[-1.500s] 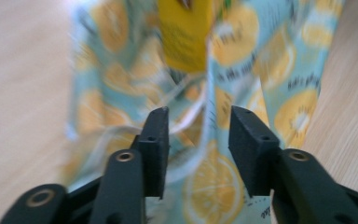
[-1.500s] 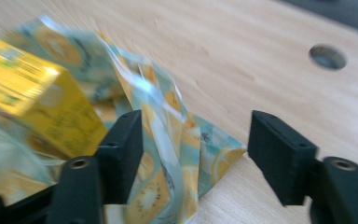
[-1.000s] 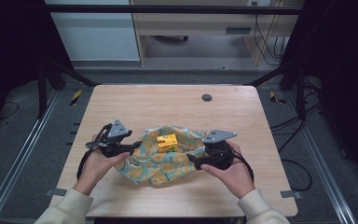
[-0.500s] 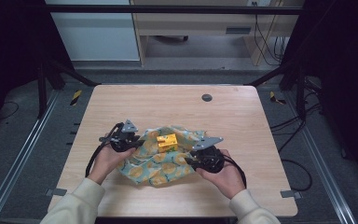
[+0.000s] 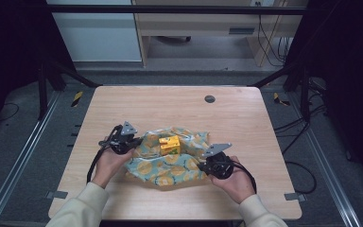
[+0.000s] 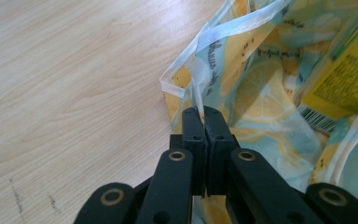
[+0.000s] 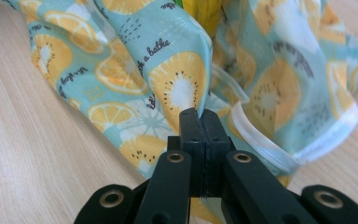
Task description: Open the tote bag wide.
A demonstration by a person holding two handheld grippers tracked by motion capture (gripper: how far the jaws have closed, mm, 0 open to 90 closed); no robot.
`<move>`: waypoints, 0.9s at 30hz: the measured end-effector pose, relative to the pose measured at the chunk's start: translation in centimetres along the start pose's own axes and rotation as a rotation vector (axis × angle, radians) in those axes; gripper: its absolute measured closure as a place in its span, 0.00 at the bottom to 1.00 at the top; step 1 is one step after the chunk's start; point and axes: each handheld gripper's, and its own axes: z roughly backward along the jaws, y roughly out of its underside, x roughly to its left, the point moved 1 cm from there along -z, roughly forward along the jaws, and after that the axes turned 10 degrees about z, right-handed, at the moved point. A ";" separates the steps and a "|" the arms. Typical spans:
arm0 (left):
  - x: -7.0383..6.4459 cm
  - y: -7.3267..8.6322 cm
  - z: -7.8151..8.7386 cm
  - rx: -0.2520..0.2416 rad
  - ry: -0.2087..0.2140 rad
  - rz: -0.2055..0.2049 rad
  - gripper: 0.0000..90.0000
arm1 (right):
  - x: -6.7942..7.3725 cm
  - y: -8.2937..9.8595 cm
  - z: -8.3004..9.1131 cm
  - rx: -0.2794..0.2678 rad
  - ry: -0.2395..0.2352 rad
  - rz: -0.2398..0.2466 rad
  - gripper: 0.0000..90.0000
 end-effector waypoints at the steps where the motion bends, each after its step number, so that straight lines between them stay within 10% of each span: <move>1: 0.0 0.1 -0.1 0.005 -0.006 -0.005 0.99 | -0.1 0.2 -0.1 0.001 -0.004 -0.003 1.00; 27: 0.2 1.6 -1.2 0.056 -0.034 -0.023 1.00 | -0.1 2.7 -1.5 0.049 -0.026 -0.036 1.00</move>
